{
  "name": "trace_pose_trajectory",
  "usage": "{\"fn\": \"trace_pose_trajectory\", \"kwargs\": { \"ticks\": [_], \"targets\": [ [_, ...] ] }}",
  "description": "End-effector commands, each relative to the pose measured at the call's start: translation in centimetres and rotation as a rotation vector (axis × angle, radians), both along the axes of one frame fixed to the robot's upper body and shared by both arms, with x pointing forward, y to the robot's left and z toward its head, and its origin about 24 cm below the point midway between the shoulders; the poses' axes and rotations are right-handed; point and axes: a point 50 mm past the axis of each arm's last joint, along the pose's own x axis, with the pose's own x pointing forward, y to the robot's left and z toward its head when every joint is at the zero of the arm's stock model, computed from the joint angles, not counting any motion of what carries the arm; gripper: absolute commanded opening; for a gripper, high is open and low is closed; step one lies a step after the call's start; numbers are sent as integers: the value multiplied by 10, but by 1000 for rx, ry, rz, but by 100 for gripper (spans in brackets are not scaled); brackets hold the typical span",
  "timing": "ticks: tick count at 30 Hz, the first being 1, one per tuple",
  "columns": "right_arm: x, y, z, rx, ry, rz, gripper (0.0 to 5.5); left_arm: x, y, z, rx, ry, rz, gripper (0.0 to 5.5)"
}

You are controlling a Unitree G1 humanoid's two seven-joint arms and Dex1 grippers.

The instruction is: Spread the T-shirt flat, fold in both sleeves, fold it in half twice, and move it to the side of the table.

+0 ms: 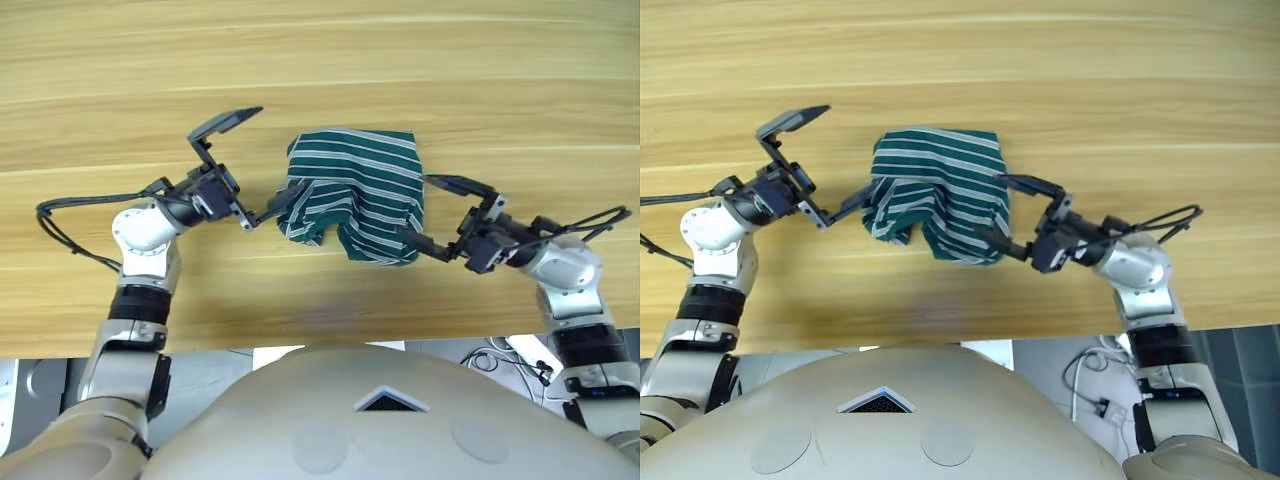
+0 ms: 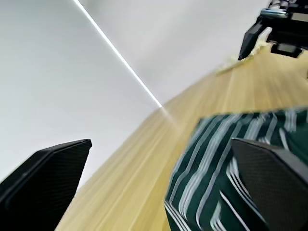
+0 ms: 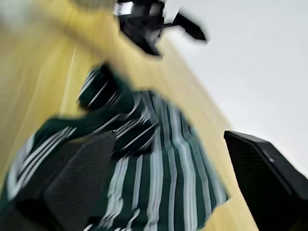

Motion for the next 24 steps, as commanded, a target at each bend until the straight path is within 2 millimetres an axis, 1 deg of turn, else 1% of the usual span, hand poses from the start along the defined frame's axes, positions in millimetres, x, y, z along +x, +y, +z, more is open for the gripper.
{"fn": "trace_pose_trajectory", "kwargs": {
  "ticks": [1, 5, 7, 10, 14, 16, 19, 22, 24],
  "targets": [
    [12, 0, -13, -153, 0, -36, 416, -6, 17, -11, 211, 50, -7, 537],
    [27, -1, -18, -257, -50, -101, 416, -6, 18, -23, 338, 66, -17, 537],
    [29, -2, -18, -281, -68, -109, 416, -2, 17, -27, 378, 60, -7, 537],
    [29, -5, -18, -319, -77, -113, 416, 4, 15, -34, 461, 50, 4, 537],
    [21, -2, -32, -406, -31, -51, 416, 12, 18, -41, 618, 28, -4, 537],
    [18, -2, -36, -432, -19, -33, 416, 13, 20, -44, 689, 19, -20, 537],
    [18, -8, -33, -472, -22, -32, 416, 12, 29, -50, 843, 19, -55, 537],
    [21, -18, -30, -515, -23, -53, 416, 2, 36, -61, 969, 46, -127, 537],
    [25, -29, -30, -572, -19, -89, 416, 1, 44, -60, 1017, 49, -138, 537]
  ]
}}
